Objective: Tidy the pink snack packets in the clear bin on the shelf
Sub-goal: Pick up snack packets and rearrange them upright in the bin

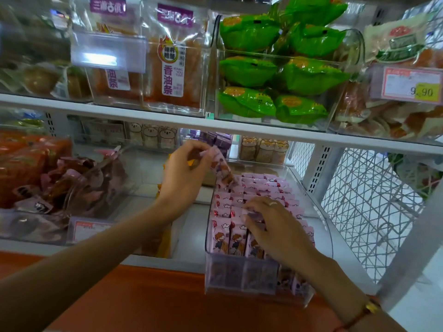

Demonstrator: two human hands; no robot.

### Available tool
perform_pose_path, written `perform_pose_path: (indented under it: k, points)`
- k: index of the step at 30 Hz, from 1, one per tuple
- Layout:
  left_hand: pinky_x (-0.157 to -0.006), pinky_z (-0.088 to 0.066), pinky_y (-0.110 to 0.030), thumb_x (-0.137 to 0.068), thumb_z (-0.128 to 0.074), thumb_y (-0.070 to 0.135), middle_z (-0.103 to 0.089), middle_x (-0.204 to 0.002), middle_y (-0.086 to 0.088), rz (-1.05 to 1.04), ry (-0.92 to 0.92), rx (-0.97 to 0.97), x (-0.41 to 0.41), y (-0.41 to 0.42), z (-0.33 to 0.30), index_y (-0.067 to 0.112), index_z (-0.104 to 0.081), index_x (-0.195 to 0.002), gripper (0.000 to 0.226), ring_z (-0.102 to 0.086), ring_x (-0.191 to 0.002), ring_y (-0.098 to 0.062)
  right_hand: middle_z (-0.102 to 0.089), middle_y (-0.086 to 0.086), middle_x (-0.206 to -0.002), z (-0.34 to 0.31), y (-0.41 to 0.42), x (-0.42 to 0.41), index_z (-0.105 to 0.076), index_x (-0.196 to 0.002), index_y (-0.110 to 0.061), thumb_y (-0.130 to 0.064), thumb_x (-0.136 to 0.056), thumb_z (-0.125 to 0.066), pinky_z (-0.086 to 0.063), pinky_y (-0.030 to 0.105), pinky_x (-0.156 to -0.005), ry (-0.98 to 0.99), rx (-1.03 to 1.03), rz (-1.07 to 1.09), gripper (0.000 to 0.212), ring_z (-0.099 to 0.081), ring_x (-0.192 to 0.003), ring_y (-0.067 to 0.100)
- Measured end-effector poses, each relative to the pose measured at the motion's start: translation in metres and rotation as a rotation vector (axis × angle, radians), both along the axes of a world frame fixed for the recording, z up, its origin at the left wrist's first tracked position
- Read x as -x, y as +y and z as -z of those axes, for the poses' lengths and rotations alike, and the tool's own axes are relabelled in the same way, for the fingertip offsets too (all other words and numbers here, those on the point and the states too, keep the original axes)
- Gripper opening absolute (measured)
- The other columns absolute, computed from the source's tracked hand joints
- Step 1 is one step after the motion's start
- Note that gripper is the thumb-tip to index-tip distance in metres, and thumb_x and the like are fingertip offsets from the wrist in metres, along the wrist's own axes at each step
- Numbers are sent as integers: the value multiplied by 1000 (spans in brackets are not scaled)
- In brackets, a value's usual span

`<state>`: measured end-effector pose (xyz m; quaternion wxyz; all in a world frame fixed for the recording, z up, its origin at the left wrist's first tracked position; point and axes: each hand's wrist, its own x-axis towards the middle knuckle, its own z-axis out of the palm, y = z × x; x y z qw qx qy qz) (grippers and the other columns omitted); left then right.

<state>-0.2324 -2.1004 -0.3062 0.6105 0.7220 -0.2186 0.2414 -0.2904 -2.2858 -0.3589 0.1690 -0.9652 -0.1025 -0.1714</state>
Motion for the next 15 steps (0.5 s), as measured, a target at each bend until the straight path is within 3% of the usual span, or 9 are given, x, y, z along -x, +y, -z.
perform_pose_path:
  k: [3,6,8,10,13,15]
  points:
    - [-64,-46,-3,-94,-56,15,-63,-86,15,-2,-84,136,34,8,-3,26,-58,-90,12,-61,-84,12,-50,-7,-133,-11,11,6,-50,-130,-29,-42,-96,-45,-37,16,-93,-48,-124,-11,36,-46,-113,3]
    - [-63,-46,-3,-93,-57,15,-66,-83,19,6,-95,171,58,13,1,27,-60,-89,12,-62,-84,10,-43,-16,-136,-26,30,19,-43,-133,-37,-62,-87,-45,-37,18,-95,-49,-460,-157,52,-38,-115,-14]
    - [-62,-46,-4,-92,-59,15,-66,-82,25,10,-121,153,66,14,3,27,-60,-89,13,-63,-83,9,-41,-22,-133,-31,42,27,-37,-133,-45,-60,-84,-48,-34,4,-87,-2,-550,-254,52,-31,-110,-28]
    - [-63,-47,-4,-92,-59,16,-67,-83,26,28,-138,149,70,15,2,27,-61,-91,11,-64,-83,8,-45,-21,-127,-31,51,32,-34,-128,-51,-54,-86,-52,-36,-3,-79,12,-533,-284,45,-38,-109,-23]
    - [-68,-51,-8,-94,-57,22,-70,-93,20,101,-74,153,67,18,6,22,-64,-105,13,-67,-87,3,-57,-13,-114,-31,56,31,-46,-122,-35,-32,-90,-60,-40,0,-76,-61,-597,-286,35,-53,-100,-12]
    - [-73,-54,-14,-97,-50,25,-69,-103,19,154,29,149,62,19,12,23,-58,-124,29,-66,-96,1,-62,-12,-109,-30,51,28,-52,-117,-28,-32,-84,-65,-46,6,-78,-31,-762,-234,35,-59,-96,-7]
